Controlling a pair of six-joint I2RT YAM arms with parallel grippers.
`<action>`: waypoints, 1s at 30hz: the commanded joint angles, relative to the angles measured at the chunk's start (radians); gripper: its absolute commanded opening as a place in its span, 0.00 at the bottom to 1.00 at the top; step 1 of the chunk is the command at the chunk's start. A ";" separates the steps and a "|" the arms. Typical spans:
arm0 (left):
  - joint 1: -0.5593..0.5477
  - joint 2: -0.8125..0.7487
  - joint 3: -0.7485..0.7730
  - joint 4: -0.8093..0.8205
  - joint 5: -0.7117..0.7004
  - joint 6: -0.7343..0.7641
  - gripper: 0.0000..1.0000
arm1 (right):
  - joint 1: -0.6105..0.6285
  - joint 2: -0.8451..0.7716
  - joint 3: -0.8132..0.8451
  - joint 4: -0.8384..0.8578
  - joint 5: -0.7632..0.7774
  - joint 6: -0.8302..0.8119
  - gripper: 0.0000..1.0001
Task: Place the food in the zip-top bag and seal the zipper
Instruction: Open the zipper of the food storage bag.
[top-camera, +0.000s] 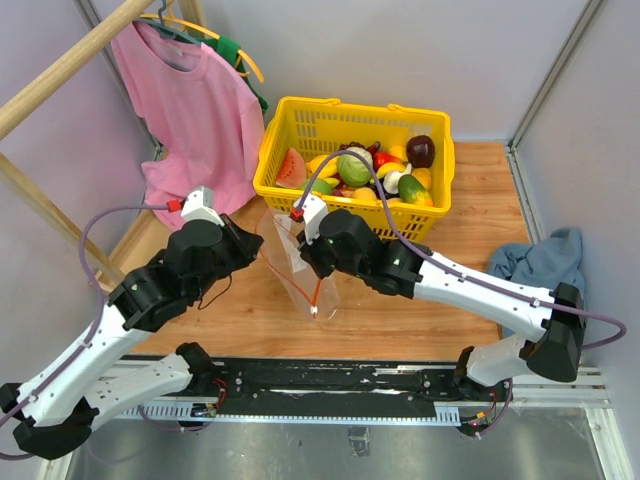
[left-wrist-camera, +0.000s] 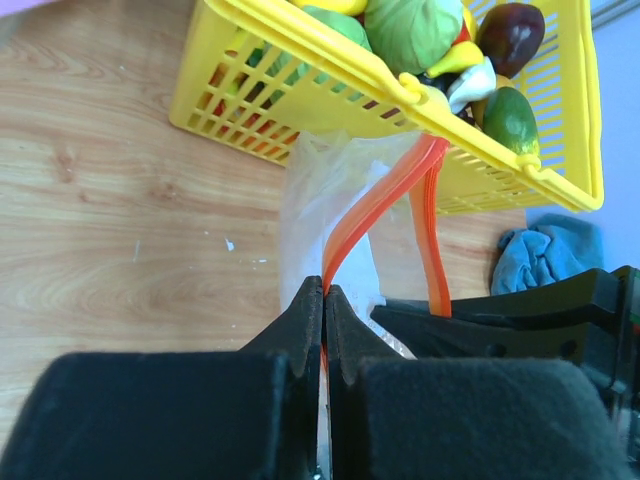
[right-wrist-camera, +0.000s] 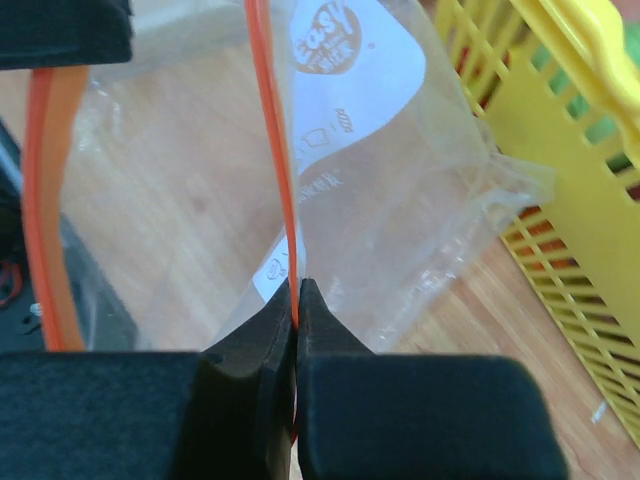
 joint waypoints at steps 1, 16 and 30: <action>-0.009 0.006 0.117 -0.192 -0.075 0.038 0.00 | -0.010 0.032 0.077 0.020 -0.162 -0.001 0.01; -0.009 0.056 0.032 -0.084 0.049 0.058 0.29 | -0.064 0.088 0.009 0.171 -0.307 0.126 0.01; -0.009 0.112 -0.083 0.060 0.148 0.017 0.45 | -0.139 0.063 -0.093 0.259 -0.306 0.252 0.01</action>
